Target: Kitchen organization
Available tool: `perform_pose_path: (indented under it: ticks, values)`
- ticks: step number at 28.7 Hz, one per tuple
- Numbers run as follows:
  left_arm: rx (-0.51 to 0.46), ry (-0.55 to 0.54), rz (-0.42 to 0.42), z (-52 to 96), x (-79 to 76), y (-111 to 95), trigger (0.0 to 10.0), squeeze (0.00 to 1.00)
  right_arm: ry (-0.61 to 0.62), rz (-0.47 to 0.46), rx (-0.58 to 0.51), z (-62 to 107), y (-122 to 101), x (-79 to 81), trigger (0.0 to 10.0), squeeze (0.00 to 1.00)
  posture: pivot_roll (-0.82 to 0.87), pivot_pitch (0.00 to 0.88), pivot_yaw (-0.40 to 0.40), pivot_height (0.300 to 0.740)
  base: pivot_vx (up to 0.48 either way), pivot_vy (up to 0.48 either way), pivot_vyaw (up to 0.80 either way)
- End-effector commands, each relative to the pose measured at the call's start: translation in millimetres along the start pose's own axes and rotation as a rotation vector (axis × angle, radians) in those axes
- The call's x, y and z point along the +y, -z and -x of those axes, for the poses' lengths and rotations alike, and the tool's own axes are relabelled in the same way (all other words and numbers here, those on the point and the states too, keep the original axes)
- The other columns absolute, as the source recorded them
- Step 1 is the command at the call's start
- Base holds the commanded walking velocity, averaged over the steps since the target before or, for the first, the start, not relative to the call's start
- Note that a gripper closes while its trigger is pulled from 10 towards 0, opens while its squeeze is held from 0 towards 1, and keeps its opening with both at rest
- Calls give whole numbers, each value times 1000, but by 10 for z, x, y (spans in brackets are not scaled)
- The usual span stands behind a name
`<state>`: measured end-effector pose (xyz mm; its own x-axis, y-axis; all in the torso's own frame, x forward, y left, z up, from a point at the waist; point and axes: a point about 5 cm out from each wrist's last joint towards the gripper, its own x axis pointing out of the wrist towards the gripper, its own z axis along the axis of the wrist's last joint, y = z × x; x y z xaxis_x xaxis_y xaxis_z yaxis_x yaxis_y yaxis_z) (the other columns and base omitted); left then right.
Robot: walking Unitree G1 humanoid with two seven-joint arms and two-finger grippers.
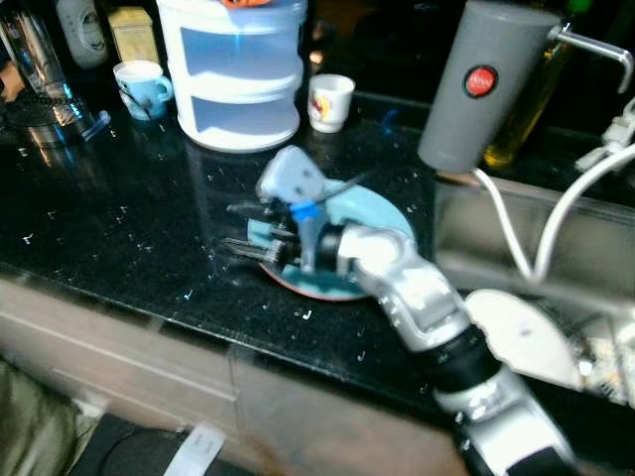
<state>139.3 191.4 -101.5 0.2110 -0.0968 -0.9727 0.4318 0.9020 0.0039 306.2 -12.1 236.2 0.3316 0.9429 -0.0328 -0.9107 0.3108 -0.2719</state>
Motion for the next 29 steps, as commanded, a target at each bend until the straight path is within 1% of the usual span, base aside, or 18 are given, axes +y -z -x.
perform_pose_path:
  ticks: [1,6,10,11,14,16,18,19,21,22,23,24,26,28,29]
  values:
    - [17,9,-6,-8,-30,46,10000,0,-11,-10,-5,51,-7,-17,10000,0,7,0,-62,740,0,0,800]
    - [19,11,-9,-8,-30,48,10000,0,-8,-19,-10,94,-13,-46,10000,0,4,0,-61,740,0,0,671]
    - [20,12,-10,-7,-30,49,10000,0,30,-14,18,115,24,-99,10000,0,7,0,-61,740,0,0,0]
    - [20,12,-10,-7,-29,49,10000,0,39,-2,36,122,39,-112,10000,0,7,0,-61,740,0,0,0]
    - [20,14,-11,-7,-31,49,10000,0,120,68,177,153,151,-215,10000,0,5,0,-61,740,0,0,0]
    - [20,15,-11,-8,-32,48,10000,0,133,79,197,169,165,-239,10000,0,5,0,-61,740,0,0,0]
    - [20,16,-10,-9,-37,47,10000,0,154,98,268,356,160,-369,10000,0,5,0,-63,740,0,0,0]
    - [19,17,-10,-9,-38,46,10000,0,157,105,284,399,161,-393,10000,0,4,0,-63,740,0,0,0]
    - [19,17,-10,-9,-39,45,10000,0,158,108,292,421,162,-404,10000,0,4,0,-63,740,0,0,0]
    - [19,18,-10,-9,-40,44,10000,0,156,106,302,493,158,-430,10000,0,2,0,-64,740,0,0,0]
    - [18,19,-11,-10,-42,42,10000,0,138,98,300,601,140,-449,10000,0,1,0,-63,740,0,0,0]
    - [17,21,-11,-10,-45,39,10000,0,94,81,285,773,100,-452,10000,0,-1,0,-64,740,0,0,0]
    - [17,22,-12,-11,-47,38,10000,0,40,64,272,903,69,-418,10000,0,-1,0,-64,740,0,0,0]
    - [17,23,-12,-11,-48,37,10000,0,7,56,274,981,53,-388,10000,0,-1,0,-64,740,0,0,0]
    - [16,25,-13,-11,-50,35,10000,0,-23,40,279,1088,59,-351,10000,0,-13,0,-62,740,0,0,0]
